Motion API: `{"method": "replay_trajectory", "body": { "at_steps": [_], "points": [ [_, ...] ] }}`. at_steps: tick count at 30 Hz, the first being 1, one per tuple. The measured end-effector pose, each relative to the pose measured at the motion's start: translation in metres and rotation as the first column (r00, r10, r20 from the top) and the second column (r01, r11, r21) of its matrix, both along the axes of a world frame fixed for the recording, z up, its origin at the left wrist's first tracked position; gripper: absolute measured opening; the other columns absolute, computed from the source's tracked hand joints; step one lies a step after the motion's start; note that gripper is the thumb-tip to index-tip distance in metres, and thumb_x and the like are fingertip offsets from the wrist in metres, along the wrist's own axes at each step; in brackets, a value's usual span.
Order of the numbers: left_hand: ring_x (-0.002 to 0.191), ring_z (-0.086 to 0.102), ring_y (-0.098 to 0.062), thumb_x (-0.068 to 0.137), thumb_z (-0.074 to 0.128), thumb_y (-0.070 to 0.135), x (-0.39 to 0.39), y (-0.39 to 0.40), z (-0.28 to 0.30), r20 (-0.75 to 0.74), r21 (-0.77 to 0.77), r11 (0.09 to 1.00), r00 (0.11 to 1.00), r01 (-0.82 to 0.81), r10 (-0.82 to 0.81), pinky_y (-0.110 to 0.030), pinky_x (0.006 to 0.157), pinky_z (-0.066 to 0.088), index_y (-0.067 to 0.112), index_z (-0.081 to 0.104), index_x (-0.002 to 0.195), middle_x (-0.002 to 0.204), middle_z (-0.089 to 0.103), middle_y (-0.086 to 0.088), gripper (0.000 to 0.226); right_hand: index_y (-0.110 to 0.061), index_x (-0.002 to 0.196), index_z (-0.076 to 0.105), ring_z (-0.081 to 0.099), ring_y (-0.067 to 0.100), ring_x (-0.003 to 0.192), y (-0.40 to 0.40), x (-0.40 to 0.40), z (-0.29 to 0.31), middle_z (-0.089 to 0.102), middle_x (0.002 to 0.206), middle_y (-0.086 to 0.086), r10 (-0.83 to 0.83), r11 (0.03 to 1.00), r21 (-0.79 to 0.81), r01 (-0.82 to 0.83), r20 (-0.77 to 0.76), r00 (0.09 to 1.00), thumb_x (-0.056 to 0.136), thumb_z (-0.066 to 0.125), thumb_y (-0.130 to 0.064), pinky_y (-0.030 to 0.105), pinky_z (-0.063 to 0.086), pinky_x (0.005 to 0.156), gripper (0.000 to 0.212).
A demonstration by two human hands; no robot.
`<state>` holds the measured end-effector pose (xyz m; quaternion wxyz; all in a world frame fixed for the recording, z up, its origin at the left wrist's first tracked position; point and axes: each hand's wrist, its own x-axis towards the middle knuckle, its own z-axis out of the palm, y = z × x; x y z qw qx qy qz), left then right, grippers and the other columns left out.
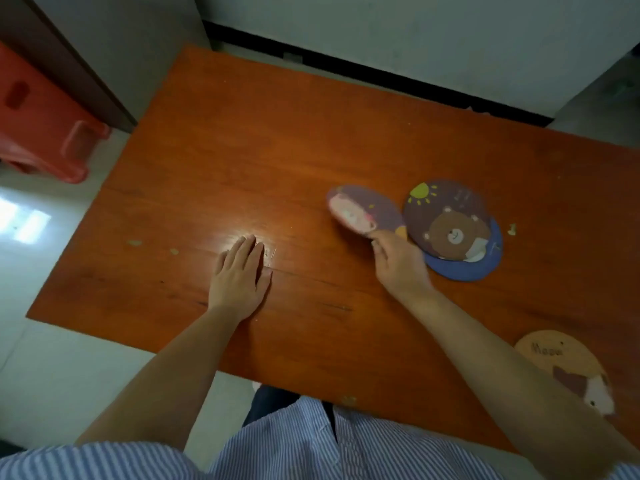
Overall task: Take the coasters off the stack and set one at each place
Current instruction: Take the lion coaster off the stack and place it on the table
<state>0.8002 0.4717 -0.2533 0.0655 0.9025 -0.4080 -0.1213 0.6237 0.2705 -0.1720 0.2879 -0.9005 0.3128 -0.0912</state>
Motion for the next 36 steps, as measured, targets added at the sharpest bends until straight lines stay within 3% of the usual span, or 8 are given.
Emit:
{"method": "replay_trajectory", "body": {
  "at_steps": [3,5,8,11,17,22,28,36],
  "points": [
    [0.107,0.051,-0.031,0.084,0.034,0.049,-0.003,-0.004,0.022,-0.207,-0.2,0.968,0.972,-0.151,0.109,-0.039,0.088,0.042,0.011,0.067,0.099,0.112,0.061,-0.018,0.052,0.004,0.109,0.062,0.063,0.036,0.106,0.054,-0.017,-0.014,0.068,0.11,0.025,0.206,0.977,0.07,-0.202,-0.053,0.977,0.09,0.051,0.003,0.05,0.051,0.092,0.022],
    [0.07,0.06,-0.025,0.083,0.029,0.05,-0.005,0.001,0.031,-0.483,-0.255,0.923,0.865,-0.288,0.136,-0.03,0.065,0.044,0.016,0.064,0.06,0.071,0.067,-0.014,0.054,0.0,0.104,0.066,0.053,0.033,0.121,0.083,-0.029,-0.03,0.064,0.118,0.021,0.249,0.965,0.109,-0.237,-0.113,0.962,0.089,0.053,0.001,0.057,0.031,0.108,0.019],
    [0.075,0.065,-0.032,0.089,0.051,0.035,-0.009,0.012,0.035,-0.678,-0.088,0.946,0.714,-0.311,0.172,-0.04,0.075,0.055,0.02,0.067,0.083,0.079,0.071,-0.019,0.023,-0.002,0.093,0.069,0.038,0.034,0.131,0.112,-0.039,-0.046,0.057,0.125,0.017,0.096,0.984,0.161,-0.073,-0.142,0.985,0.088,0.056,-0.002,0.062,0.009,0.113,0.013],
    [0.086,0.062,-0.027,0.085,0.06,0.034,-0.01,0.013,0.035,-0.683,0.019,0.963,0.7,-0.269,0.209,-0.03,0.07,0.047,0.013,0.059,0.117,0.094,0.068,-0.011,0.038,-0.001,0.096,0.068,0.034,0.034,0.133,0.128,-0.037,-0.048,0.053,0.13,0.017,-0.024,0.973,0.226,0.046,-0.098,0.995,0.089,0.055,0.0,0.055,0.017,0.116,0.015],
    [0.059,0.045,-0.02,0.083,0.063,0.025,-0.009,0.013,0.038,-0.594,0.001,0.941,0.757,-0.339,0.274,-0.025,0.043,0.027,0.009,0.061,0.081,0.06,0.045,0.001,0.017,-0.002,0.103,0.066,0.04,0.028,0.13,0.155,-0.032,-0.043,0.053,0.128,0.014,-0.071,0.964,0.25,0.093,-0.096,0.993,0.09,0.054,-0.002,0.032,0.031,0.106,0.017],
    [0.064,0.047,-0.015,0.081,0.064,0.017,0.0,0.018,0.038,-0.599,-0.003,0.95,0.761,-0.314,0.249,-0.022,0.045,0.032,0.01,0.059,0.086,0.064,0.049,0.007,0.01,0.004,0.104,0.065,0.039,0.034,0.131,0.174,-0.029,-0.049,0.051,0.129,0.019,-0.084,0.972,0.215,0.1,-0.084,0.993,0.089,0.054,0.001,0.055,0.023,0.115,0.018],
    [0.074,0.052,-0.021,0.08,0.06,0.004,0.007,0.024,0.038,-0.616,-0.023,0.932,0.74,-0.361,0.271,-0.029,0.064,0.041,0.016,0.051,0.072,0.073,0.055,-0.001,0.017,0.003,0.105,0.064,0.034,0.033,0.135,0.174,-0.034,-0.054,0.046,0.135,0.021,-0.005,0.987,0.16,0.022,-0.104,0.995,0.09,0.053,0.001,0.052,0.01,0.118,0.019],
    [0.054,0.041,-0.014,0.08,0.059,0.005,0.0,0.034,0.039,-0.588,-0.006,0.918,0.744,-0.397,0.317,-0.026,0.046,0.032,0.022,0.039,0.06,0.06,0.045,0.002,0.033,0.006,0.102,0.065,0.037,0.036,0.132,0.173,-0.039,-0.054,0.05,0.132,0.024,0.076,0.994,0.084,-0.066,-0.126,0.989,0.088,0.055,0.003,0.054,0.015,0.114,0.017]
  ]
}}
